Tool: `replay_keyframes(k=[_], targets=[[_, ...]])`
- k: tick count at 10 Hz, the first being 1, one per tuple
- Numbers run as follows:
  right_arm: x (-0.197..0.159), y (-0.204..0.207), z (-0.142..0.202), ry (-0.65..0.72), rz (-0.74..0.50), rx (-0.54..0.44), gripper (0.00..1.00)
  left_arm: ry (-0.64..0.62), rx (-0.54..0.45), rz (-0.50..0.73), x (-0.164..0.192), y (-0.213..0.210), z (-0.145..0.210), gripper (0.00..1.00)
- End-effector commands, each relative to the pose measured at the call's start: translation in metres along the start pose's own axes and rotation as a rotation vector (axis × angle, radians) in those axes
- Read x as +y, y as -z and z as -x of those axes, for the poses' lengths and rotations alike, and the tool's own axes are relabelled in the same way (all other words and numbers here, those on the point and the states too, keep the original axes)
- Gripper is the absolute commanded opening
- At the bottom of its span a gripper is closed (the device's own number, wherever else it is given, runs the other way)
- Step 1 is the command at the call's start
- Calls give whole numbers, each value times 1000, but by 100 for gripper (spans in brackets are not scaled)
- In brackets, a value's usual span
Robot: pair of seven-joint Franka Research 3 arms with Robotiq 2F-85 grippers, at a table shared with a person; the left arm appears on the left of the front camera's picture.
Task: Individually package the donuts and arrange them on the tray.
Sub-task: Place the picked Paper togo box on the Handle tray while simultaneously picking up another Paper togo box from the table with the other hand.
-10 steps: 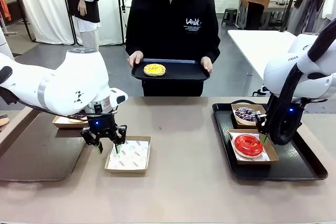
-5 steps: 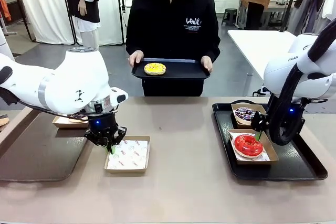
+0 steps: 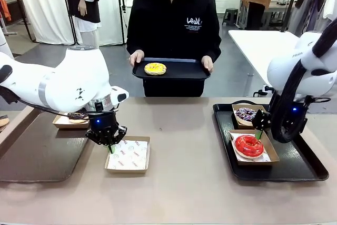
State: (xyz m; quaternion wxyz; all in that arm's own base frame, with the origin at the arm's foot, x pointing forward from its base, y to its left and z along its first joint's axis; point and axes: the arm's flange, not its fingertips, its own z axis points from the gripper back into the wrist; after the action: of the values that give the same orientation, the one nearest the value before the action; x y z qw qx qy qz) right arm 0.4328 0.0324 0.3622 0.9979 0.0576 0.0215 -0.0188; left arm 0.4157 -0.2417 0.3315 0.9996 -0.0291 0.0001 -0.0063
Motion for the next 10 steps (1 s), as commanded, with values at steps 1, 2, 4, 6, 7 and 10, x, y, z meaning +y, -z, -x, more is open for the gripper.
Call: replay_keyframes(k=[1, 2, 4, 6, 7, 10], targets=[[-24, -42, 11, -121, -253, 55, 100, 6, 23, 24, -2, -29, -4, 0], [-43, -64, 17, -134, -356, 36, 100, 9, 17, 27, -1, -47, -9, 0], [-97, -100, 24, -135, -633, -21, 100, 11, 2, 58, -2, -87, -27, 0], [-155, -119, 26, -14, -829, -126, 100, 47, -13, 95, -12, -118, -38, 0], [-185, -121, 26, 39, -915, -168, 100, 55, -21, 99, -19, -133, -46, 0], [-255, -92, 26, 136, -1077, -267, 100, 50, -53, 82, -33, -164, -68, 0]])
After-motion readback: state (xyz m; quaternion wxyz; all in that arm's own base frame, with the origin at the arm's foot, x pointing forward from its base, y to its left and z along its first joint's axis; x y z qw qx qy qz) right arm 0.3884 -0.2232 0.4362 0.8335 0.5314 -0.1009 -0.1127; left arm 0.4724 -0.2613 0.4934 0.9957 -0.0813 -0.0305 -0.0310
